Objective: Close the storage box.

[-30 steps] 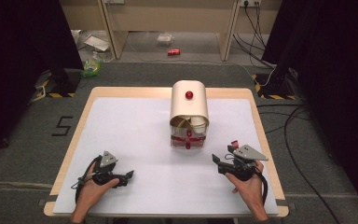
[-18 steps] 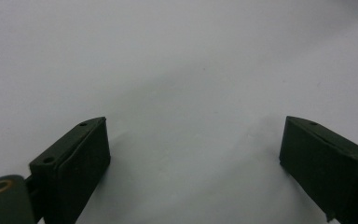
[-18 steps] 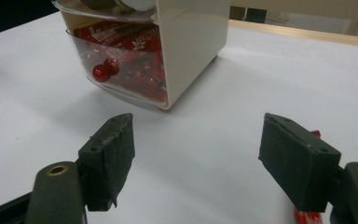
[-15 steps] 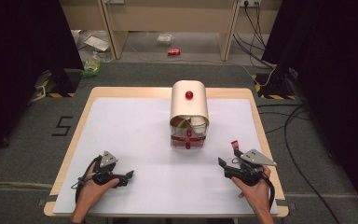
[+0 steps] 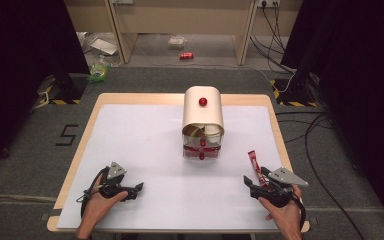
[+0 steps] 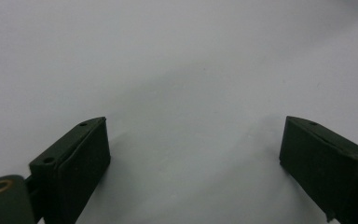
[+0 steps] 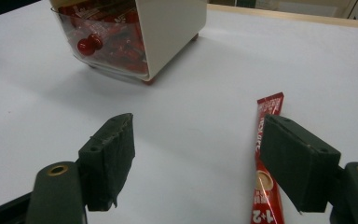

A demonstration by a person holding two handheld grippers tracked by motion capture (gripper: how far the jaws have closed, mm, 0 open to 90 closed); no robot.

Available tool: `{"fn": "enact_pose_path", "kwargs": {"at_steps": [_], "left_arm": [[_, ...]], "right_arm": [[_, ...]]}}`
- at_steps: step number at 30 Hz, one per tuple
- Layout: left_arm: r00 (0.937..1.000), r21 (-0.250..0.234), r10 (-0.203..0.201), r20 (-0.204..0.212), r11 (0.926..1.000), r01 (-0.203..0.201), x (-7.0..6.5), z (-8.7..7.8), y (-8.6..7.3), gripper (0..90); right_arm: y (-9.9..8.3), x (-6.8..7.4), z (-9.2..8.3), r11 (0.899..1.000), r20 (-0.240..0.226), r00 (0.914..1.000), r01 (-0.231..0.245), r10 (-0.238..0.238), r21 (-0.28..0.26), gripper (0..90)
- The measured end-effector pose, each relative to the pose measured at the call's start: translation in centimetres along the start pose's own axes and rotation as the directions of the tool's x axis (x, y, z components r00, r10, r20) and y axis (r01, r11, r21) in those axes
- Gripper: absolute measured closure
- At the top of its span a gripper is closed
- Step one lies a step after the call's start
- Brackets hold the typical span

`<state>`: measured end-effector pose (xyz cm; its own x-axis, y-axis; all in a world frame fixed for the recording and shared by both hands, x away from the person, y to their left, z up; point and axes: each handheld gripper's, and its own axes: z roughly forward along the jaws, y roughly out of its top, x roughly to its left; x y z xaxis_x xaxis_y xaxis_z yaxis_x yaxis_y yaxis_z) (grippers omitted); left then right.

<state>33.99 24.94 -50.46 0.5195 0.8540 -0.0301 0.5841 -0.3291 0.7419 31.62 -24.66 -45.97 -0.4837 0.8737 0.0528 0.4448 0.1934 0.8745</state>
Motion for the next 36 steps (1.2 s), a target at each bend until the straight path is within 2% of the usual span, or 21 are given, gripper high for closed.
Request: {"fn": "enact_pose_path", "kwargs": {"at_steps": [14, 26, 36], "left_arm": [[1.0000, -0.001, -0.001, -0.001, 1.0000, 0.001, 0.0, 0.0, 0.0, 7.7], [1.0000, -0.001, 0.000, -0.001, 1.0000, 0.000, 0.0, 0.0, 0.0, 7.7], [1.0000, -0.001, -0.001, -0.001, 1.0000, 0.001, 0.0, 0.0, 0.0, 7.7]], "right_arm": [[-1.3, -0.4, -1.6, 1.000, 0.019, 0.9998, -0.012, 0.011, 0.026, 27.1], [-2.3, -0.3, -2.5, 0.999, 0.022, 0.9995, 0.019, -0.020, 0.049, 27.1], [-2.9, -0.4, -3.1, 0.997, 0.027, 0.9994, 0.018, -0.020, 0.070, 27.1]]}}
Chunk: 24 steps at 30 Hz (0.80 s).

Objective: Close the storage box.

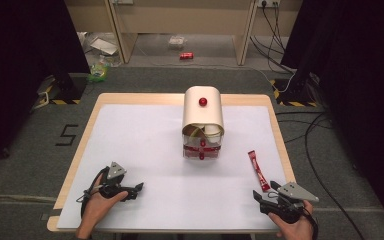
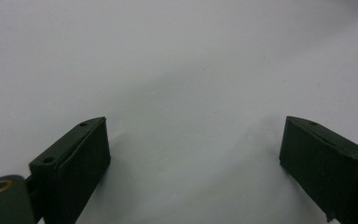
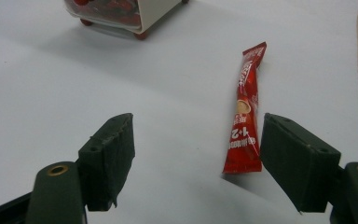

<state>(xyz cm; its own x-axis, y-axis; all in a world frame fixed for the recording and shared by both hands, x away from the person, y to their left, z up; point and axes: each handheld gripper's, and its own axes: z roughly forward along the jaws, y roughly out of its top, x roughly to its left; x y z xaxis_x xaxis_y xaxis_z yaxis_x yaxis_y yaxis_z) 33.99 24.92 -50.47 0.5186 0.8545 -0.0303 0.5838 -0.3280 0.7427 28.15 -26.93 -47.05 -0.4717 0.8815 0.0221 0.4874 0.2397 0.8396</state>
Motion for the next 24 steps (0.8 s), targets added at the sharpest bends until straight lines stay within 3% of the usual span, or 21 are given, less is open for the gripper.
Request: {"fn": "enact_pose_path", "kwargs": {"at_steps": [16, 24], "left_arm": [[1.0000, 0.001, 0.001, 0.000, 1.0000, -0.001, 0.0, 0.0, 0.0, 7.7], [1.0000, 0.000, 0.000, 0.000, 1.0000, 0.000, 0.0, 0.0, 0.0, 7.7]], "right_arm": [[-1.1, -0.7, -1.0, 1.000, 0.022, 0.9997, -0.008, 0.007, 0.029, 27.1], [-1.7, -0.8, -1.2, 0.998, 0.029, 0.9994, -0.020, 0.018, 0.067, 26.6]]}}
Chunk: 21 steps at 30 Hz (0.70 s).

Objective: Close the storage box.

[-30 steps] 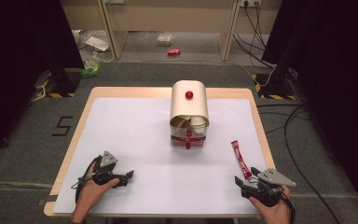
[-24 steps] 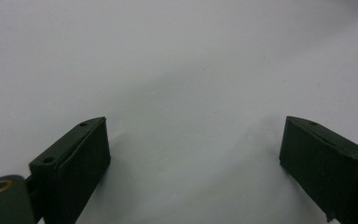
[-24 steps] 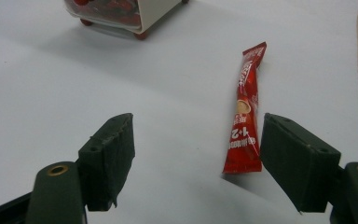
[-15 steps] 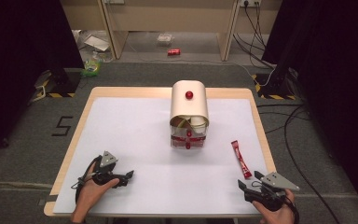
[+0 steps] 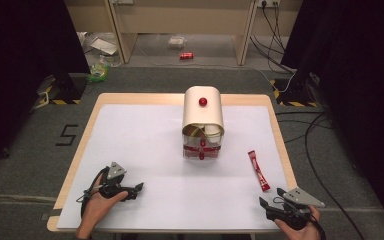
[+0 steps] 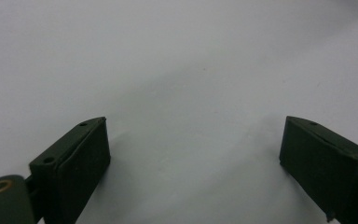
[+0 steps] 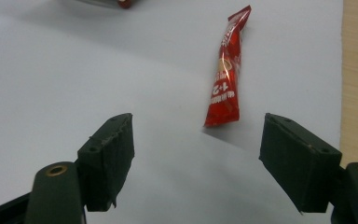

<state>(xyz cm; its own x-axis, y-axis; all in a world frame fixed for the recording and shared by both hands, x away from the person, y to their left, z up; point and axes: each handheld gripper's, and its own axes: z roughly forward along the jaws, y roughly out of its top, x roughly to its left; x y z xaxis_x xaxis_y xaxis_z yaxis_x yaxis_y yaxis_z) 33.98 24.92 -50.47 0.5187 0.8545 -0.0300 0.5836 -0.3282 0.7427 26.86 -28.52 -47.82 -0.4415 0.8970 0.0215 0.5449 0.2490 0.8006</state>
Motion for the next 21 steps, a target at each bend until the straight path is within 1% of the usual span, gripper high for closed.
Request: {"fn": "enact_pose_path", "kwargs": {"at_steps": [1, 4, 12, 15, 18, 19, 21], "left_arm": [[1.0000, 0.001, 0.001, 0.000, 1.0000, -0.001, 0.0, 0.0, 0.0, 7.7], [1.0000, 0.000, 0.001, -0.001, 1.0000, -0.001, 0.0, 0.0, 0.0, 7.7], [1.0000, 0.000, 0.001, -0.001, 1.0000, -0.001, 0.0, 0.0, 0.0, 7.7], [1.0000, -0.002, 0.001, -0.001, 1.0000, -0.001, 0.0, 0.0, 0.0, 7.7], [1.0000, -0.002, 0.001, -0.001, 1.0000, -0.001, 0.0, 0.0, 0.0, 7.7], [1.0000, -0.002, 0.001, -0.001, 1.0000, -0.001, 0.0, 0.0, 0.0, 7.7], [1.0000, -0.002, 0.001, -0.001, 1.0000, -0.001, 0.0, 0.0, 0.0, 7.7]], "right_arm": [[-0.1, 0.0, 0.0, 1.000, -0.001, 1.0000, 0.010, -0.010, 0.008, 26.3], [-0.3, 0.0, 0.1, 0.999, 0.001, 0.9999, 0.017, -0.017, 0.028, 25.1], [-0.9, 0.0, -0.1, 0.998, -0.005, 0.9999, 0.013, -0.012, 0.063, 24.5], [-1.2, -0.1, -0.1, 0.996, -0.006, 0.9998, 0.017, -0.017, 0.088, 24.1], [-1.3, 0.0, -0.1, 0.995, -0.008, 0.9998, 0.019, -0.018, 0.096, 24.2], [-1.3, 0.0, -0.1, 0.995, -0.010, 0.9996, 0.027, -0.026, 0.097, 24.2], [-1.5, 0.1, -0.1, 0.992, -0.016, 0.9994, 0.033, -0.031, 0.119, 24.2]]}}
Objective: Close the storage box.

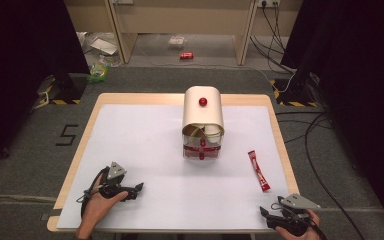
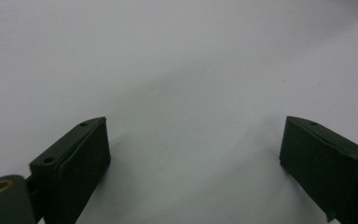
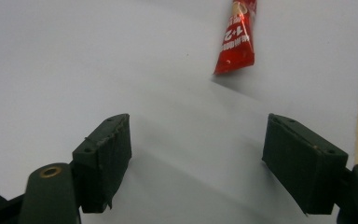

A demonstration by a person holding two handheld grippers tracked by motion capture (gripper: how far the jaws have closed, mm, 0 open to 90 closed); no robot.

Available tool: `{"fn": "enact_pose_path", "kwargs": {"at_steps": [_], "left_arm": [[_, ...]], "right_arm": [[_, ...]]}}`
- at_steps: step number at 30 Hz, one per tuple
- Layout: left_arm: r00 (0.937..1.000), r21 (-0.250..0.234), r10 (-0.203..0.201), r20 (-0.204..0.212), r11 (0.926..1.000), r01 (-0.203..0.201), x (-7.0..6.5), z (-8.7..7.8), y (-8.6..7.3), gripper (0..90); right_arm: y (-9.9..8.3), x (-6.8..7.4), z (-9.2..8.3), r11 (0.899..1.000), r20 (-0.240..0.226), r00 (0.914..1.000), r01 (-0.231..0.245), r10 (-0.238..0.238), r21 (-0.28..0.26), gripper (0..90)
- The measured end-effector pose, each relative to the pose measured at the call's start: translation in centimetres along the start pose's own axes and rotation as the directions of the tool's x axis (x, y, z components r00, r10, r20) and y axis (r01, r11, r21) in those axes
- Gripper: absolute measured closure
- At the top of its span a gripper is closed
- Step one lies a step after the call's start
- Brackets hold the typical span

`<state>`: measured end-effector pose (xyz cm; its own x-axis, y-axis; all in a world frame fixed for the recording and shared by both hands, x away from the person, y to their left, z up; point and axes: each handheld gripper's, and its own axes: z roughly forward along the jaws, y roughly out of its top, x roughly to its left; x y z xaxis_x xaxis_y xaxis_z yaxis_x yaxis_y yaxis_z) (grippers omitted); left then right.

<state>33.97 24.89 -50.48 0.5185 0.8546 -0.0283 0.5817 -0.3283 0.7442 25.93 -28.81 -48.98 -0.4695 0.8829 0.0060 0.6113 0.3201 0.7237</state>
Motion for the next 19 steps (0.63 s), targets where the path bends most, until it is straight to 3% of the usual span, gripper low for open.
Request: {"fn": "enact_pose_path", "kwargs": {"at_steps": [19], "left_arm": [[1.0000, 0.000, 0.000, -0.001, 1.0000, 0.000, -0.01, 0.00, 0.00, 7.7]], "right_arm": [[-0.33, 0.15, 0.13, 1.000, 0.000, 0.9999, 0.016, -0.016, 0.005, 22.4]]}}
